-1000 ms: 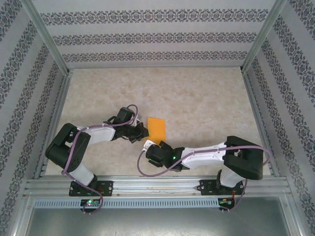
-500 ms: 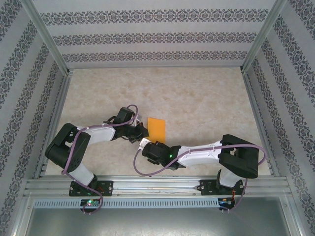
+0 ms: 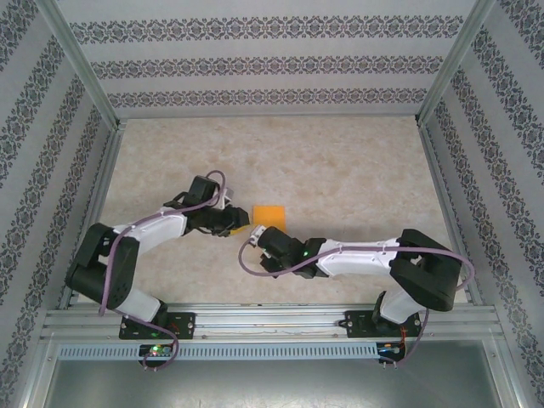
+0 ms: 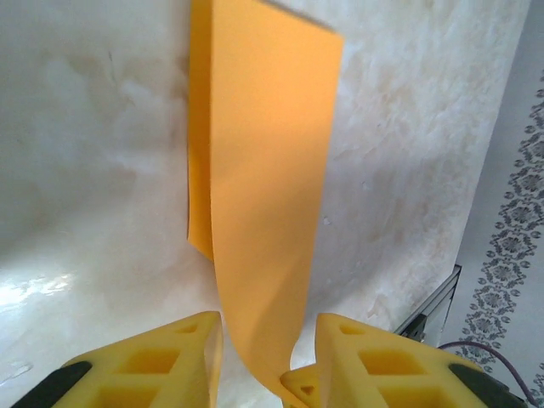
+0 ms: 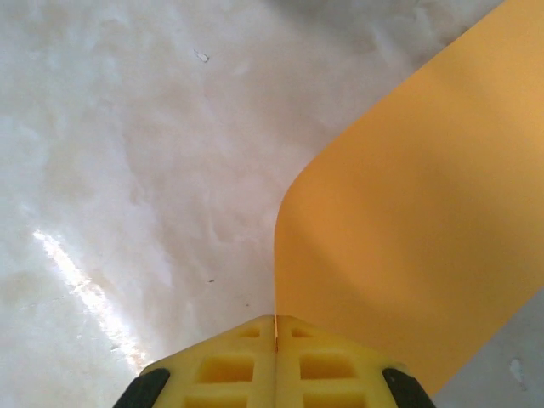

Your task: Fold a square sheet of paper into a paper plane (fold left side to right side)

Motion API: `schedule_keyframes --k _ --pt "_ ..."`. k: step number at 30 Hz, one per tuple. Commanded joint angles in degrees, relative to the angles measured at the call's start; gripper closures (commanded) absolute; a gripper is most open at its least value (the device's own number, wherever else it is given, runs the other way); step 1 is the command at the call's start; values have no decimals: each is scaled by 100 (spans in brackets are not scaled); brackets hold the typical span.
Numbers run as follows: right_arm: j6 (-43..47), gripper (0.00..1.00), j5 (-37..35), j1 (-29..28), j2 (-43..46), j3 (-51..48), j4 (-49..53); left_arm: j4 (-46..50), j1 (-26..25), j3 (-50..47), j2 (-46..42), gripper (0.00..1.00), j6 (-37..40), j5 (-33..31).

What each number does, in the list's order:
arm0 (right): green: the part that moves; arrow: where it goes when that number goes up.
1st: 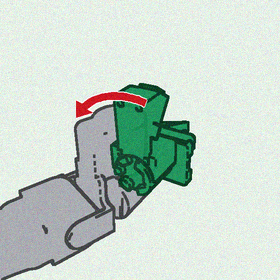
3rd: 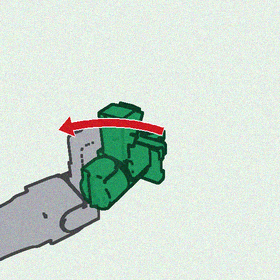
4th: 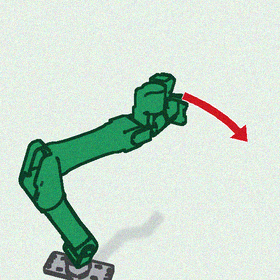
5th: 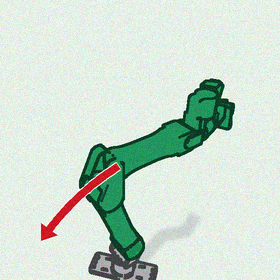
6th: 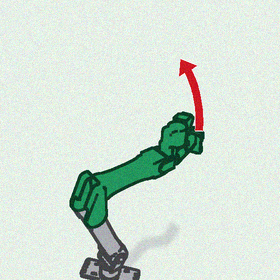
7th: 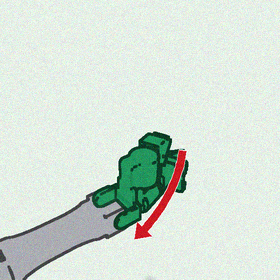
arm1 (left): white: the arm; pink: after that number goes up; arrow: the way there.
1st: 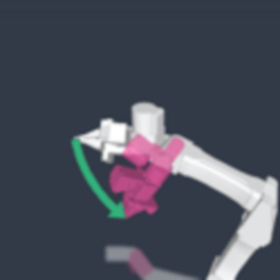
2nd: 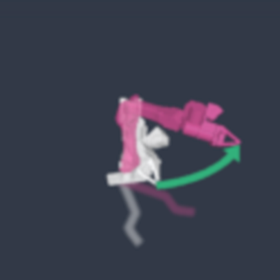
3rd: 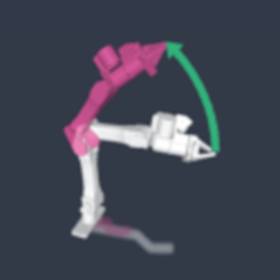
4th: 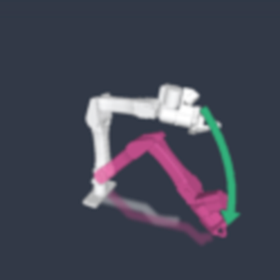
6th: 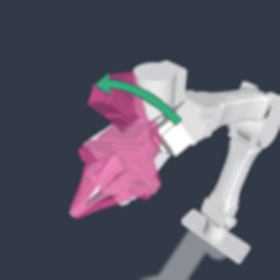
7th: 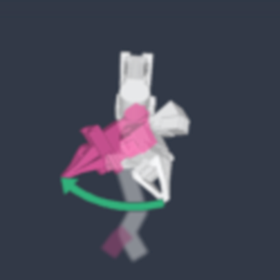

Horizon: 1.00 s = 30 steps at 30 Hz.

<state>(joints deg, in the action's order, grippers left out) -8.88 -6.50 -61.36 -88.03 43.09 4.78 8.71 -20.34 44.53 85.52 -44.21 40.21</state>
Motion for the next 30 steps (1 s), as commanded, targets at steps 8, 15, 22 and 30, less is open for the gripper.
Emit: schedule_keyframes --k 8,15,22,30 --pt "-697 100 2361 772 93 -332 -454 245 -85 732 589 79 527 464" --pt "-842 100 2695 946 36 -414 -635 190 -437 1322 1551 83 638 557" --pt "-922 100 2804 1042 9 -451 -690 431 -600 1705 2213 85 865 393" --pt "-1100 100 2935 1185 -82 -494 -723 725 -690 1769 2631 88 1087 39"
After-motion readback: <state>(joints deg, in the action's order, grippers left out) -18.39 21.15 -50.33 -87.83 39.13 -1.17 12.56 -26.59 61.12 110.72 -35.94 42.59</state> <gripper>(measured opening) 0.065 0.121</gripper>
